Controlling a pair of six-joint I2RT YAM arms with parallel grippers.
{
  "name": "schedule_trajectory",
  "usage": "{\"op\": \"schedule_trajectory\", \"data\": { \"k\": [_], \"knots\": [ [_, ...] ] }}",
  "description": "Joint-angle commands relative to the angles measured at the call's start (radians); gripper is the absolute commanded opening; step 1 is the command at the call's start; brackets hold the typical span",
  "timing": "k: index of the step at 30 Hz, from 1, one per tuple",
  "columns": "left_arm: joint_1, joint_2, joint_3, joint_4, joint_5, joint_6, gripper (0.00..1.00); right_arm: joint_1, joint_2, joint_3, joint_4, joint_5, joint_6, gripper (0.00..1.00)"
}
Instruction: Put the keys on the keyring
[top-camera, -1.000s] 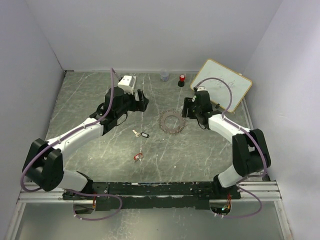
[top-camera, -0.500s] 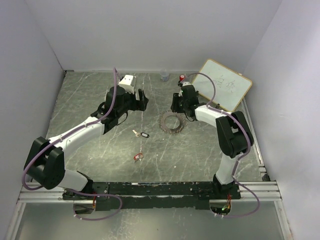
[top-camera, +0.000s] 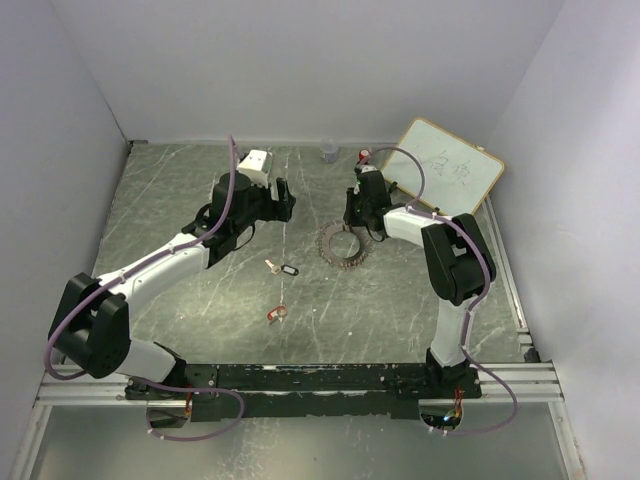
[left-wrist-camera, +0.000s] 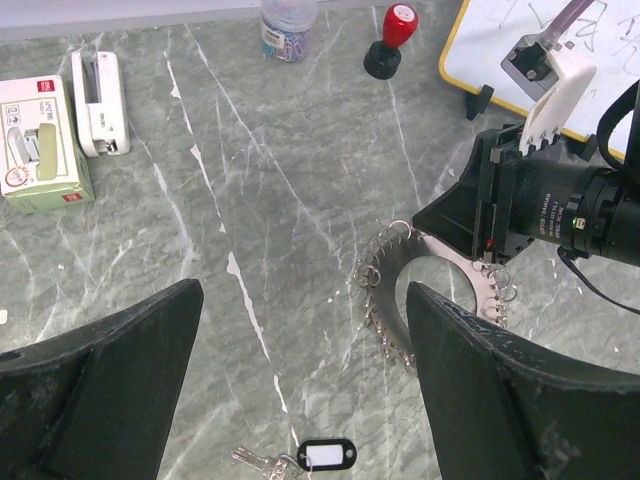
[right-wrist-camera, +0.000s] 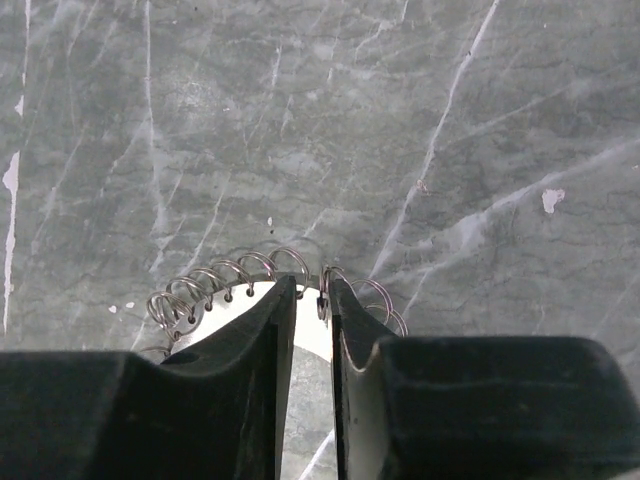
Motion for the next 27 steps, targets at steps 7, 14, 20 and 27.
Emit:
{"op": "schedule_trajectory", "data": {
  "k": [7, 14, 20, 27],
  "knots": [
    [-0.008, 0.016, 0.029, -0.005, -0.016, 0.019, 0.94, 0.008, 0.016, 0.024, -0.006, 0.027, -0.005, 0.06],
    [-0.008, 0.019, 0.037, -0.008, -0.015, 0.018, 0.93, 0.055, -0.105, -0.017, 0.022, 0.112, -0.088, 0.0],
    [-0.008, -0.003, 0.031, -0.004, -0.004, 0.016, 0.93, 0.075, -0.373, -0.132, 0.101, 0.048, -0.261, 0.0],
    [-0.008, -0.081, -0.005, 0.012, -0.005, 0.008, 0.94, 0.074, -0.63, -0.272, 0.2, -0.078, -0.429, 0.0]
  ]
}}
